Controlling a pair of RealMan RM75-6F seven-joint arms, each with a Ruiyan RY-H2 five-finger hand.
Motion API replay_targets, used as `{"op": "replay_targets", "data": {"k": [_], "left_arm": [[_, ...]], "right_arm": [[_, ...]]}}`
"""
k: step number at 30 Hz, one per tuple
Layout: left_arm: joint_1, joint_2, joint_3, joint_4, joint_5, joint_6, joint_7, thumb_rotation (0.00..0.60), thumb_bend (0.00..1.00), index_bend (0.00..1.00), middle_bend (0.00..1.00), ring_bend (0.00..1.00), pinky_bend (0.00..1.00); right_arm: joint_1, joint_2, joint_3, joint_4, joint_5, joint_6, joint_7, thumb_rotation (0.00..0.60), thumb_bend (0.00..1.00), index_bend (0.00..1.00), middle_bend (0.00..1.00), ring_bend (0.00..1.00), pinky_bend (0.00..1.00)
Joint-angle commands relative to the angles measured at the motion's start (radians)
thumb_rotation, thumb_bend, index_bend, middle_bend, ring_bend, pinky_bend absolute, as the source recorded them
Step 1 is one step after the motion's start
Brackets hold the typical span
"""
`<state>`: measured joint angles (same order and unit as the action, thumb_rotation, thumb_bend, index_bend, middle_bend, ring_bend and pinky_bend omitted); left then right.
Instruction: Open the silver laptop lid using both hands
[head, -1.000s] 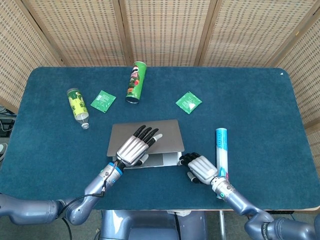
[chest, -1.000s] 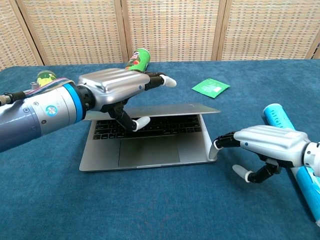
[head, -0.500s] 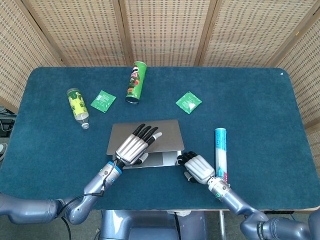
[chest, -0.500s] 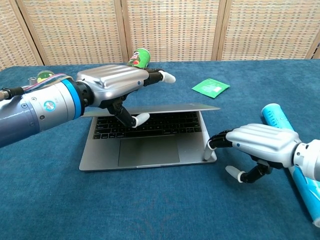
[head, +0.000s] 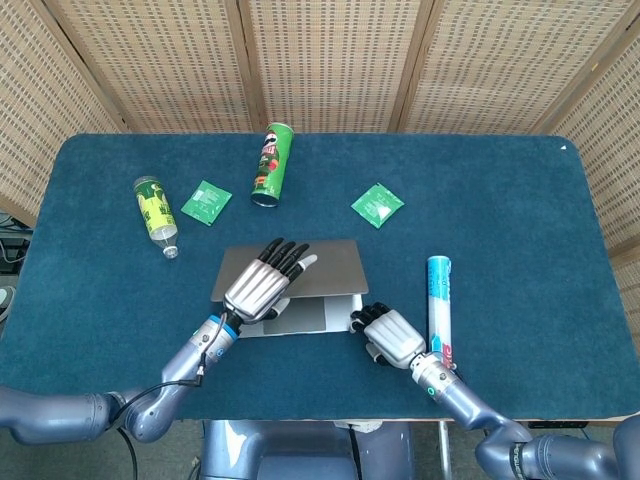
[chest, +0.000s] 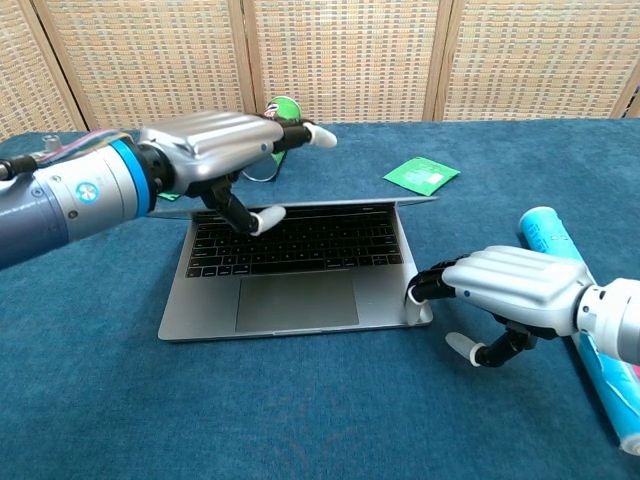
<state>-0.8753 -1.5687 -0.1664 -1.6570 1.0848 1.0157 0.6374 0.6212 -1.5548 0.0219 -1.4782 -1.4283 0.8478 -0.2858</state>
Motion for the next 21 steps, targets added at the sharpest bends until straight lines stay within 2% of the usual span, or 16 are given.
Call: {"op": "replay_targets", "data": {"k": [1,11,21], "left_arm": [[0.0,0.018,-0.013,0.005,-0.008,0.009,0.0,0.6,0.47,0.0,0.0,0.0,0.0],[-0.004,0.079,-0.066,0.042,-0.047,0.027,-0.017,0.6,0.47,0.0,0.0,0.0,0.0],[-0.037,0.117,-0.133,0.156,-0.119,-0.023,-0.085,0.6,0.47,0.0,0.0,0.0,0.0]], "right_arm": [[0.004,0.003,0.001,-0.011,0.016,-0.005,-0.019,0.6,0.72,0.34,0.32,0.21,0.24],[0.014,0.008,0.0,-0.028,0.038,-0.005,-0.068,0.6,0.72,0.36,0.34,0.22,0.25],[0.027,0.007,0.005,-0.039,0.065,-0.006,-0.094,0.6,0.72,0.37,0.35,0.21,0.25]]}}
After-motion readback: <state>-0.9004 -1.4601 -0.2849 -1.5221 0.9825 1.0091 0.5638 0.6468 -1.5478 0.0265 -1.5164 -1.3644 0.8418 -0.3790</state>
